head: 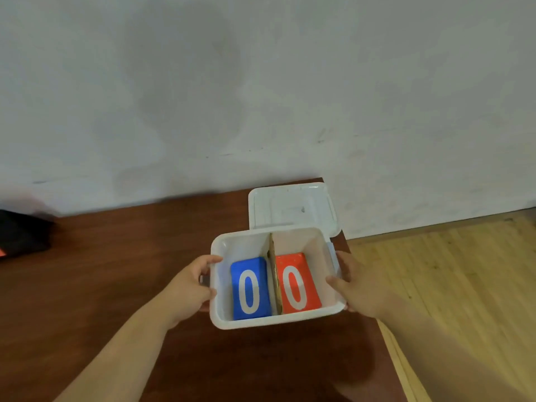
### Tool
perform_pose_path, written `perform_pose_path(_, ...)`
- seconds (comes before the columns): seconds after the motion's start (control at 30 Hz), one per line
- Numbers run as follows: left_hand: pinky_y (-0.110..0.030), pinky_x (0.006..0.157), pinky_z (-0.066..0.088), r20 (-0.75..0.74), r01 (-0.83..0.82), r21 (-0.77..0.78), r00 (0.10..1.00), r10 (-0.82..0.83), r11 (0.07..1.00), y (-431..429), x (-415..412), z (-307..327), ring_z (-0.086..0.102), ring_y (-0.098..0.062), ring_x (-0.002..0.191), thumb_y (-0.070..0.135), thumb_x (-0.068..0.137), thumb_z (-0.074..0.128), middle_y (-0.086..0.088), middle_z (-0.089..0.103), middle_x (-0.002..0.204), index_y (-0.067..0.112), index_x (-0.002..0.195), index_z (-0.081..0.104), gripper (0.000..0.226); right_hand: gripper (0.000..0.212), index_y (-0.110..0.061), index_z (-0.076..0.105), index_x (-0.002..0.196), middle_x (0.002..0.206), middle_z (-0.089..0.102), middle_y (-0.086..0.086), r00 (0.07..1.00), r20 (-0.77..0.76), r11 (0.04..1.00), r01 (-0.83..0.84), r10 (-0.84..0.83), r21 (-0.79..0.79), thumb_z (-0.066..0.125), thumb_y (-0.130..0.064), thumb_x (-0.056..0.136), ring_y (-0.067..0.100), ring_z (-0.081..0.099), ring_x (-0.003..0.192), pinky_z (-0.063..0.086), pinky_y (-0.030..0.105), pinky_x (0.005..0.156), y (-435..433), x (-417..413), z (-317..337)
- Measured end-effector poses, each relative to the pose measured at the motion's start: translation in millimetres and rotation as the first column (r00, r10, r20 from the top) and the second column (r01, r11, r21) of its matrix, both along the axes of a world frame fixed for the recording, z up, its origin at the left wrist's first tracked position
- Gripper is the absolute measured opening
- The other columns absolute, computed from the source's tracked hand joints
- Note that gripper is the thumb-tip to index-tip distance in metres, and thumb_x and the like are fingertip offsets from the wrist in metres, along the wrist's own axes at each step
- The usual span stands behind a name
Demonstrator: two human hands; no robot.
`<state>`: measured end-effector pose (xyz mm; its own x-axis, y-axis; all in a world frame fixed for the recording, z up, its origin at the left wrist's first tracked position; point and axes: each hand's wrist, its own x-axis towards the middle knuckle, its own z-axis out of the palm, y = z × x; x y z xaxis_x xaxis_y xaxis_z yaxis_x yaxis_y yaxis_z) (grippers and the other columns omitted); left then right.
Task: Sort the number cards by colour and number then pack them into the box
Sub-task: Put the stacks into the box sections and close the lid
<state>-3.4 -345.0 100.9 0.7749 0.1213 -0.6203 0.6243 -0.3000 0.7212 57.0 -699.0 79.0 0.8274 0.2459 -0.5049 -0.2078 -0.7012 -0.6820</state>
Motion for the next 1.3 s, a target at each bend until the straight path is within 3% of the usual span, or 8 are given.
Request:
perform_pose_path(0.1,-0.043,0.083,0.063,0.006,0.003,0.033,1.0,-0.003,0.999,-3,-14,-9,0.065,-0.016,0.111,-0.008,0.088,0.063,0.008,0.062,0.123,0.043,0.133,0.051,0.069,0.053,-0.049,0.028,0.144,0.093,0.074,-0.008,0.998,-0.06,0.998,-0.039,0.037,-0.042,0.049,-0.056,0.096,0.018,0.074,0.066,0.063,0.034,0.061,-1,-16,-10)
perform_pose_path(0.23,-0.035,0.084,0.061,0.019,0.081,0.175,0.996,-0.086,0.981,-2,-9,-4,0.064,-0.01,0.107,0.003,0.087,0.068,0.016,0.061,0.119,0.048,0.135,0.046,0.07,0.064,-0.046,0.028,0.148,0.12,0.063,-0.019,0.997,0.059,0.991,-0.045,0.053,-0.123,0.053,-0.064,0.092,0.011,0.067,0.096,0.059,0.027,0.076,3,-4,-8)
perform_pose_path(0.33,-0.02,0.069,0.051,0.094,0.071,0.373,0.989,-0.114,0.925,-7,5,1,0.059,-0.007,0.1,0.018,0.093,0.068,0.011,0.055,0.127,0.042,0.142,0.045,0.06,0.062,-0.046,0.033,0.146,0.127,0.06,-0.019,0.991,0.131,0.995,-0.022,0.035,-0.1,0.057,-0.062,0.091,0.012,0.063,0.111,0.06,0.035,0.088,10,6,0)
perform_pose_path(0.57,-0.034,0.1,0.049,0.176,0.054,0.486,0.972,-0.158,0.872,-10,61,-1,0.054,-0.015,0.122,0.03,0.096,0.065,0.003,0.045,0.146,0.04,0.147,0.043,0.056,0.067,-0.032,0.035,0.152,0.136,0.06,-0.003,0.986,0.142,0.992,0.101,-0.09,-0.071,0.059,-0.057,0.094,0.015,0.059,0.106,0.052,0.03,0.085,20,45,1)
perform_pose_path(0.73,-0.035,0.103,0.045,0.124,0.152,0.459,0.965,-0.232,0.876,-18,138,-6,0.051,-0.023,0.132,0.036,0.095,0.063,-0.003,0.04,0.154,0.038,0.151,0.039,0.061,0.066,-0.031,0.038,0.152,0.151,0.048,0.002,0.972,0.105,0.976,0.213,-0.209,-0.031,0.06,-0.053,0.094,0.024,0.055,0.126,0.046,0.036,0.097,22,101,-12)
perform_pose_path(0.9,-0.043,0.115,0.036,-0.062,0.203,0.329,0.979,-0.193,0.922,-33,200,-37,0.038,-0.027,0.145,0.032,0.097,0.064,-0.002,0.034,0.162,0.035,0.158,0.027,0.072,0.071,-0.03,0.041,0.147,0.139,0.058,0.0,0.963,0.007,0.962,0.268,-0.268,-0.057,0.063,-0.058,0.085,0.024,0.061,0.114,0.054,0.043,0.096,21,157,-42)
perform_pose_path(1.17,-0.055,0.119,0.031,-0.141,-0.043,0.03,0.989,0.046,0.999,-37,238,-90,0.027,-0.03,0.151,0.043,0.088,0.072,0.003,0.015,0.169,0.047,0.157,-0.011,0.108,0.101,-0.031,0.006,0.161,0.164,0.029,0.002,0.912,-0.126,0.921,0.388,-0.39,-0.039,0.068,-0.058,0.086,0.03,0.038,0.144,0.035,0.041,0.114,41,197,-88)
perform_pose_path(1.3,-0.058,0.114,0.037,-0.095,-0.262,-0.167,0.964,0.249,0.951,-39,235,-78,0.033,-0.03,0.147,0.043,0.094,0.067,0.004,0.02,0.167,0.046,0.158,-0.009,0.1,0.1,-0.041,0.006,0.158,0.162,0.03,0.0,0.835,-0.116,0.827,0.549,-0.538,0.121,0.064,-0.068,0.08,0.029,0.038,0.143,0.033,0.048,0.116,45,196,-76)
